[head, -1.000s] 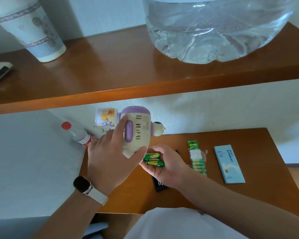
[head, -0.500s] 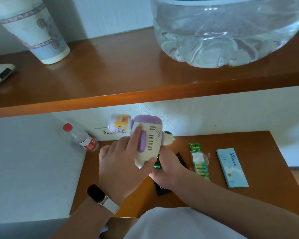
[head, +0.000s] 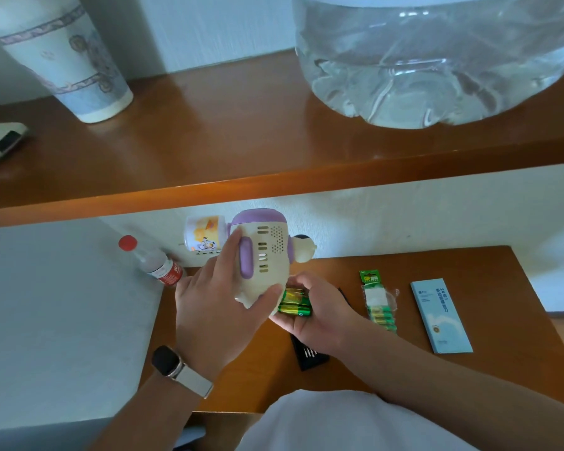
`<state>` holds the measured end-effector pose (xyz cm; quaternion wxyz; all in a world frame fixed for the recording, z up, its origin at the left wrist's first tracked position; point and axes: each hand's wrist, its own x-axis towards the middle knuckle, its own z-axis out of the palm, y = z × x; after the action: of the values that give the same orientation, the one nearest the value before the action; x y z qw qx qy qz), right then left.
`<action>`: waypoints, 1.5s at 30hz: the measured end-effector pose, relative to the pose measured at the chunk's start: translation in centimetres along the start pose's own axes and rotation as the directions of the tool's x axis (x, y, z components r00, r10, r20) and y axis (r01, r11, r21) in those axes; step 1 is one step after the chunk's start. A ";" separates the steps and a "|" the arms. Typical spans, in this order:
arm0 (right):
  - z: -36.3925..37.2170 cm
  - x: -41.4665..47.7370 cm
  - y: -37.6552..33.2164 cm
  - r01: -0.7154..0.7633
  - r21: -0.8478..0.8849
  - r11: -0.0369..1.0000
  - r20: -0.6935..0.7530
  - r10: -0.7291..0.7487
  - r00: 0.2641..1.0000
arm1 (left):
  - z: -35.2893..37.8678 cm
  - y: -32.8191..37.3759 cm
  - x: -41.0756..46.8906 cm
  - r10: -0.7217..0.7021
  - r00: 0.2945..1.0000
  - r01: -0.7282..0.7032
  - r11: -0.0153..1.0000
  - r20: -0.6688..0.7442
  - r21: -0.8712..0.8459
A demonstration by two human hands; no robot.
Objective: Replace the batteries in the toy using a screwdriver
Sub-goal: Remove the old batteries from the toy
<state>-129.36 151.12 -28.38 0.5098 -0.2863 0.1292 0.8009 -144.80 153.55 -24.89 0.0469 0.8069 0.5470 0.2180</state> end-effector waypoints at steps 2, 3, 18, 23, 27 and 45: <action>-0.4 0.0 0.0 -0.018 -0.029 0.999 -0.002 0.018 1.000 | 0.3 -0.9 -0.1 -0.102 0.993 0.111 0.980 0.065 -0.163; -0.6 0.0 0.0 -0.020 -0.062 0.998 -0.007 0.019 1.000 | 0.6 -1.4 -0.3 -0.153 0.982 0.180 0.941 0.114 -0.287; -2.7 2.5 2.9 0.000 -0.558 0.830 -0.158 -0.107 0.982 | 7.1 -7.8 -6.0 -0.291 0.761 0.595 -0.046 0.580 -0.802; -3.2 4.6 4.4 -0.003 -0.719 0.695 -0.210 -0.212 0.954 | 8.4 -9.1 -7.5 -0.314 0.726 0.642 -0.006 0.611 -0.766; -3.9 6.6 5.8 -0.078 -0.750 0.657 -0.294 -0.225 0.929 | 9.4 -11.1 -8.1 -0.293 0.713 0.667 0.003 0.637 -0.745; -5.5 11.9 8.0 -0.107 -0.702 0.704 -0.418 -0.286 0.862 | 13.4 -17.3 -7.8 -0.244 0.642 0.743 -0.032 0.726 -0.668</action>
<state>-138.47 153.66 -40.51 0.3499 -0.6610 -0.0741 0.6597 -156.72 155.52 -44.75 0.7193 0.3495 0.5199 0.3004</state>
